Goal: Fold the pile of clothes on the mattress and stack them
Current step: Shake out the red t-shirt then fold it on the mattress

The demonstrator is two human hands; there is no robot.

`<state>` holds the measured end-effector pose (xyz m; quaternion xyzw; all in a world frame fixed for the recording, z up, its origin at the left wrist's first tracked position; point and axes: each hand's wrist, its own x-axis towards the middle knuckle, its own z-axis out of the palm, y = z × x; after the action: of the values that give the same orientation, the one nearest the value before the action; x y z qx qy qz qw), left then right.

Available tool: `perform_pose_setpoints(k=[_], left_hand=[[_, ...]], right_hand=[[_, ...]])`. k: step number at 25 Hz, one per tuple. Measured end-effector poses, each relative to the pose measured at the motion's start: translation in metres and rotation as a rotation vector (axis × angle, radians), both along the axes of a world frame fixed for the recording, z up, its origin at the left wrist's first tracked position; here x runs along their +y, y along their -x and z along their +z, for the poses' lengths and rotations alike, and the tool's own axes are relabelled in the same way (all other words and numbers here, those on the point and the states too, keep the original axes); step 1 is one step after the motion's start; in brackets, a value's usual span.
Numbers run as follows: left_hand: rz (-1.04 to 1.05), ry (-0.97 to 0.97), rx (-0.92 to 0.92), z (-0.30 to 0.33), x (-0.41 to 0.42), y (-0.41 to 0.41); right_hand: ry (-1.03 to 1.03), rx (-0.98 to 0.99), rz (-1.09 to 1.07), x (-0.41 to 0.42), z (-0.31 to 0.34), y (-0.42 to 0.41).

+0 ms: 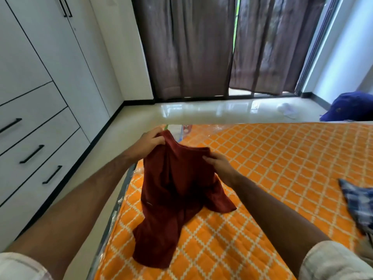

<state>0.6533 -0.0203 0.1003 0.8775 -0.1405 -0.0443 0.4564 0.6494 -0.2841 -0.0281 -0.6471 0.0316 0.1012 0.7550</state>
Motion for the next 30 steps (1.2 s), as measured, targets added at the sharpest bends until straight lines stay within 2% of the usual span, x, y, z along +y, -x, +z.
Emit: perform_pose_setpoints(k=[2, 3, 7, 10, 12, 16, 20, 22, 24, 26, 28, 30], left_hand=[[-0.009, 0.031, 0.053, 0.018, 0.002, 0.001], [0.012, 0.03, 0.022, 0.028, 0.0, 0.005], [0.195, 0.076, -0.271, 0.08, -0.023, 0.021], [0.149, 0.145, -0.358, 0.127, -0.033, 0.035], [0.155, 0.202, -0.396, 0.157, -0.037, 0.047], [0.21, 0.488, -0.52, 0.201, -0.066, 0.079], [0.334, 0.49, -0.676, 0.22, -0.104, 0.099], [0.262, 0.527, -0.837, 0.23, -0.113, 0.115], [0.076, 0.399, -0.927, 0.239, -0.107, 0.123], [-0.038, 0.114, -0.934, 0.241, -0.09, 0.115], [0.034, -0.085, -0.952, 0.231, -0.073, 0.101], [0.207, -0.097, -0.906, 0.215, -0.068, 0.089]], right_hand=[[-0.013, -0.101, -0.005, -0.03, 0.047, -0.001], [0.0, -0.128, 0.018, -0.044, 0.073, 0.002], [0.091, -0.218, 0.12, -0.079, 0.184, 0.024], [0.134, -0.297, 0.1, -0.095, 0.261, 0.054], [0.174, -0.418, -0.043, -0.096, 0.307, 0.078], [0.228, -0.757, -0.46, -0.088, 0.366, 0.12], [0.227, -0.972, -0.767, -0.076, 0.39, 0.149], [0.25, -1.141, -0.819, -0.082, 0.403, 0.164], [0.345, -1.149, -0.705, -0.107, 0.411, 0.168], [0.427, -0.98, -0.507, -0.139, 0.41, 0.17], [0.388, -0.824, -0.332, -0.16, 0.403, 0.178], [0.351, -0.765, -0.251, -0.162, 0.397, 0.187]])
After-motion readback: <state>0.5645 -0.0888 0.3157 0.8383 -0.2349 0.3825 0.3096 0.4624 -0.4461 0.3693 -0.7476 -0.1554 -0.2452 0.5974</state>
